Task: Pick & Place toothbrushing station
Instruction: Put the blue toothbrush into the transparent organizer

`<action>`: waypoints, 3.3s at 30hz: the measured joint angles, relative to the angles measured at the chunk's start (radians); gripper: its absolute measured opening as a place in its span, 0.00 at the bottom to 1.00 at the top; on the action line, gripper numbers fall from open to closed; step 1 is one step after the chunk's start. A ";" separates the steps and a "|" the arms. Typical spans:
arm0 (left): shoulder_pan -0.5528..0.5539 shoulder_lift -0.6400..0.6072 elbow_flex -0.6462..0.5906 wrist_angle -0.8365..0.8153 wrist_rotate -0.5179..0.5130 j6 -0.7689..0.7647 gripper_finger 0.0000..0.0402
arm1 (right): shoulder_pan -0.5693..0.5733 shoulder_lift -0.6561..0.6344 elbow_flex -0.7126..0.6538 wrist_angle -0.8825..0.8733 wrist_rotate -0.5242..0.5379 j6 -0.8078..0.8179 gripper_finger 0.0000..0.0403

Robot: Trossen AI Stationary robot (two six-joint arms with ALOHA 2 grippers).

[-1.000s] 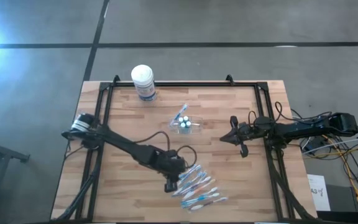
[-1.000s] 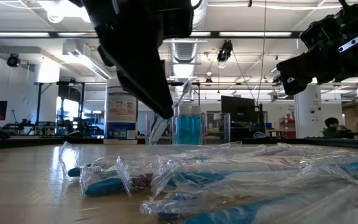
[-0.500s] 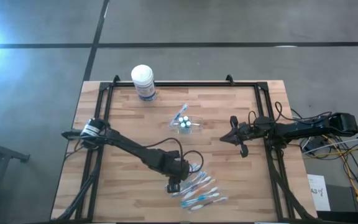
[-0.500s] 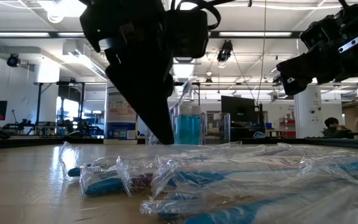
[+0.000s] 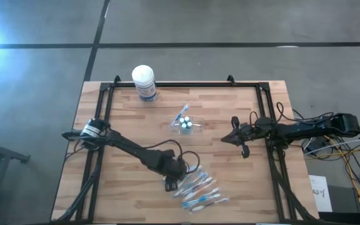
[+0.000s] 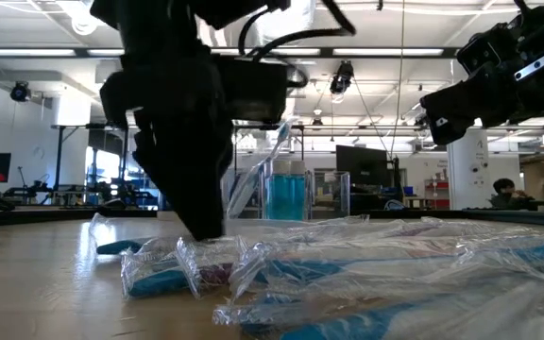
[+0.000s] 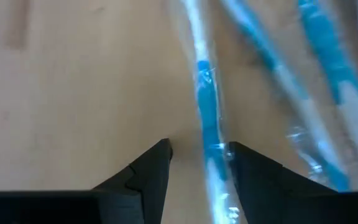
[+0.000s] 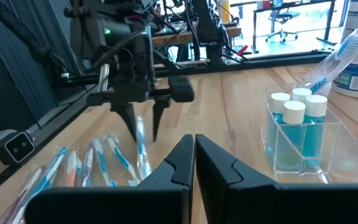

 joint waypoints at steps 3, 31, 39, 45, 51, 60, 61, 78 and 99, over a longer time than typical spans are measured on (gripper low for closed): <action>0.003 -0.003 -0.007 -0.052 -0.029 -0.021 0.43 | 0.000 0.000 0.000 0.000 0.000 0.000 0.03; 0.048 0.054 0.211 -0.080 -0.064 0.290 0.43 | 0.000 -0.001 0.000 0.003 0.000 0.001 0.03; 0.063 0.138 0.236 -0.079 -0.060 0.307 0.43 | 0.000 -0.001 0.000 0.003 0.000 0.001 0.03; 0.077 0.153 0.233 -0.083 -0.047 0.292 0.37 | 0.000 -0.001 0.000 0.003 0.000 0.001 0.03; 0.079 0.152 0.251 -0.095 -0.023 0.322 0.07 | 0.000 -0.001 0.000 0.003 0.028 0.000 0.03; 0.082 0.111 0.287 -0.156 -0.110 0.329 0.01 | 0.000 -0.001 0.000 0.003 0.028 0.009 0.03; 0.082 0.092 0.288 -0.160 -0.130 0.330 0.01 | 0.000 -0.001 0.000 0.003 0.028 0.009 0.03; 0.098 -0.609 -0.210 0.506 -0.198 0.493 0.00 | 0.000 0.000 0.000 0.008 0.025 0.024 0.03; 0.462 -0.601 -0.867 1.656 -0.074 0.313 0.00 | 0.000 -0.001 0.000 0.067 0.026 0.030 0.03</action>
